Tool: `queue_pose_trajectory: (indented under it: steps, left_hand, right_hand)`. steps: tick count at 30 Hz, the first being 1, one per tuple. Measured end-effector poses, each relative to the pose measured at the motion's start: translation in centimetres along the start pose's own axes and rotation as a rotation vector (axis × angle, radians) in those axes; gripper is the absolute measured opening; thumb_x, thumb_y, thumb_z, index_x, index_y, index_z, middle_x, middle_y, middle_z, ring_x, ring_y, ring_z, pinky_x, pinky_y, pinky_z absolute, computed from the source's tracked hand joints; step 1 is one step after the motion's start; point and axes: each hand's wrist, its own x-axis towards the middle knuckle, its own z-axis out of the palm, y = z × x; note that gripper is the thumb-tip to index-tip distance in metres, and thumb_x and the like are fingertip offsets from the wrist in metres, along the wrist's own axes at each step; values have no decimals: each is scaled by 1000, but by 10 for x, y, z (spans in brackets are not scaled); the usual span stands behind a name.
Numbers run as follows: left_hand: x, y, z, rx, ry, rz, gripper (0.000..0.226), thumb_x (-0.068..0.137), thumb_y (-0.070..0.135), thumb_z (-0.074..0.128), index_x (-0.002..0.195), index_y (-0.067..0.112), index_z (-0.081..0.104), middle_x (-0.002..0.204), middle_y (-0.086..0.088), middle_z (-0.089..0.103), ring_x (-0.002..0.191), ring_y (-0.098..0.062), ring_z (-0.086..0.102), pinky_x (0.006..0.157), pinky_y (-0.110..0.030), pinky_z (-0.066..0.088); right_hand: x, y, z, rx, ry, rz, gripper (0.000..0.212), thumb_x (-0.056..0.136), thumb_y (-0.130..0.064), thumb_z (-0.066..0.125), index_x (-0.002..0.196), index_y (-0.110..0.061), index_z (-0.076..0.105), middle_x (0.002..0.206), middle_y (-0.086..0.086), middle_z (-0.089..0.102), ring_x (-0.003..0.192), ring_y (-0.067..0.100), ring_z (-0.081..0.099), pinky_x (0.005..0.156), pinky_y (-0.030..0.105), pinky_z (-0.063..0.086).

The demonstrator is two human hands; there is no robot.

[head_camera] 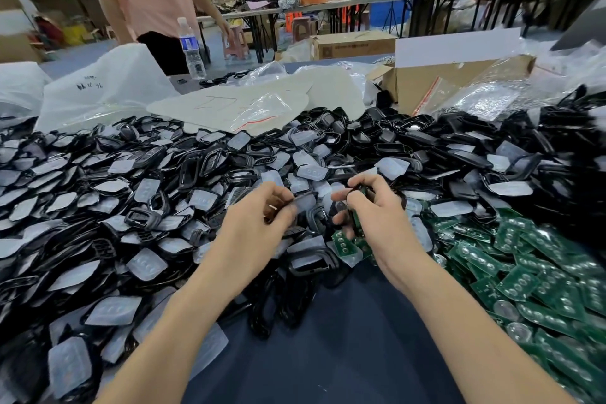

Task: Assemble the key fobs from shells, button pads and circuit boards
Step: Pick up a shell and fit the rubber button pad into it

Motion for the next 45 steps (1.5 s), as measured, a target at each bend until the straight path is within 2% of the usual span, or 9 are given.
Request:
queue_pose_trajectory:
  steps: [3, 5, 8, 11, 17, 23, 31, 36, 45]
  left_hand:
    - [5, 8, 6, -160, 8, 12, 5, 96, 33, 67, 97, 35, 62, 91, 18, 70, 86, -4, 65, 77, -17, 49]
    - [8, 13, 13, -236, -71, 15, 7, 96, 32, 66, 100, 37, 63, 88, 13, 72, 82, -12, 67, 79, -32, 51]
    - [11, 19, 24, -284, -154, 45, 9, 98, 34, 64, 103, 41, 64, 90, 12, 74, 81, -7, 68, 75, -28, 52]
    - [11, 21, 33, -356, -134, 74, 8, 98, 33, 64, 106, 35, 67, 93, 11, 74, 79, -3, 67, 68, -21, 50]
    - [8, 21, 42, -481, 34, 49, 12, 97, 26, 66, 101, 36, 73, 83, 10, 71, 70, -8, 58, 71, -36, 53]
    - [7, 20, 42, -538, 95, 14, 12, 96, 25, 67, 99, 33, 75, 84, 7, 73, 71, -7, 60, 73, -32, 55]
    - [0, 25, 52, -693, 1, -45, 14, 98, 20, 65, 104, 31, 73, 78, 2, 71, 70, -13, 64, 71, -25, 57]
    - [2, 25, 48, -764, 40, -80, 18, 98, 15, 65, 101, 29, 76, 84, -2, 74, 77, -17, 68, 80, -36, 59]
    - [1, 25, 48, -731, 28, -99, 18, 96, 14, 67, 106, 24, 77, 85, -6, 76, 74, -16, 67, 75, -28, 57]
  right_hand:
    - [0, -2, 1, 46, -23, 32, 18, 96, -6, 47, 94, -18, 60, 70, -6, 67, 49, 11, 51, 38, 20, 33]
    - [-1, -4, 2, 30, -45, -2, 16, 103, -26, 52, 98, -23, 66, 66, -8, 61, 47, 9, 46, 37, 19, 31]
    - [-4, -6, 2, -72, -98, -100, 17, 101, -43, 57, 104, -33, 69, 64, -8, 53, 47, 8, 42, 38, 19, 31]
    - [-6, -7, 2, -85, -104, -152, 13, 102, -36, 59, 100, -31, 71, 63, -4, 51, 45, 8, 42, 38, 21, 32]
    - [-9, -8, 9, 90, -128, -128, 21, 104, -30, 55, 100, -27, 75, 79, 10, 56, 49, 9, 46, 41, 21, 37]
    - [-7, -9, 6, 129, -123, -105, 23, 105, -19, 54, 101, -23, 76, 58, 1, 55, 46, 10, 45, 42, 19, 38]
    - [-6, -6, 8, 105, -53, -144, 23, 92, -24, 54, 92, -28, 77, 62, 3, 59, 48, 12, 49, 43, 22, 41]
    - [-5, -4, 8, 118, -97, -137, 22, 101, -18, 58, 99, -27, 78, 64, 1, 63, 56, 9, 55, 45, 20, 42]
    - [-4, -4, 4, 135, -110, -53, 20, 97, -15, 65, 91, -30, 77, 58, -2, 60, 48, 8, 51, 42, 19, 40]
